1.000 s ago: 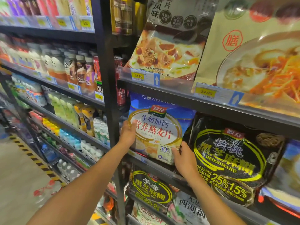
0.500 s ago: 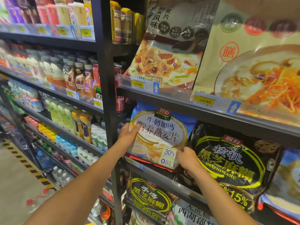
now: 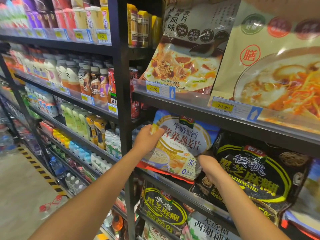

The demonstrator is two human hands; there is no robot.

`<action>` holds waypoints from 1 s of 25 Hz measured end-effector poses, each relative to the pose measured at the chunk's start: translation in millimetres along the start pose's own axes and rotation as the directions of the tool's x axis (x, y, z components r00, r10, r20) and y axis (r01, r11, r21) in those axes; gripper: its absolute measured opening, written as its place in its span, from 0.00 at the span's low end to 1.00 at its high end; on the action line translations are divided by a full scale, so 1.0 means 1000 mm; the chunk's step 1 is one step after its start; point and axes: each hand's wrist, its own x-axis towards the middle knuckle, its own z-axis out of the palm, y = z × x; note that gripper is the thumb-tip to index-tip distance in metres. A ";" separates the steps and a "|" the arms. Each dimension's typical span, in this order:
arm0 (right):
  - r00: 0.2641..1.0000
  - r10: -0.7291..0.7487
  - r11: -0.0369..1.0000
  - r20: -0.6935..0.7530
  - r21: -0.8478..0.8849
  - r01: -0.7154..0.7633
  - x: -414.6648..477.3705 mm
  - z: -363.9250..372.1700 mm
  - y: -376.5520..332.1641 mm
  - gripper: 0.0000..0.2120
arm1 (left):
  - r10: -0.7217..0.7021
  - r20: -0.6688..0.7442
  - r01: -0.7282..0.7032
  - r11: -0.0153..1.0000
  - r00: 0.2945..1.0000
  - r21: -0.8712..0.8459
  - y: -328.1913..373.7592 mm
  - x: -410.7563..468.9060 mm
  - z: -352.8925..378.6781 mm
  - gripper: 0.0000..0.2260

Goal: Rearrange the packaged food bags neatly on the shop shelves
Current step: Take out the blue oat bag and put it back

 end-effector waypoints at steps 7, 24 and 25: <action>0.999 -0.003 0.988 0.034 0.156 -0.002 -0.009 -0.006 -0.009 0.21 | 0.115 0.071 -0.124 0.981 0.991 0.150 0.024 -0.027 -0.007 0.22; 0.957 -0.131 0.913 0.258 0.409 0.015 -0.076 -0.049 -0.019 0.22 | -0.074 0.237 0.126 0.970 0.969 -0.209 0.076 -0.044 -0.063 0.15; 0.952 -0.144 0.895 0.271 0.446 0.008 -0.087 -0.054 -0.014 0.20 | -0.087 0.263 0.158 0.952 0.961 -0.262 0.075 -0.047 -0.063 0.16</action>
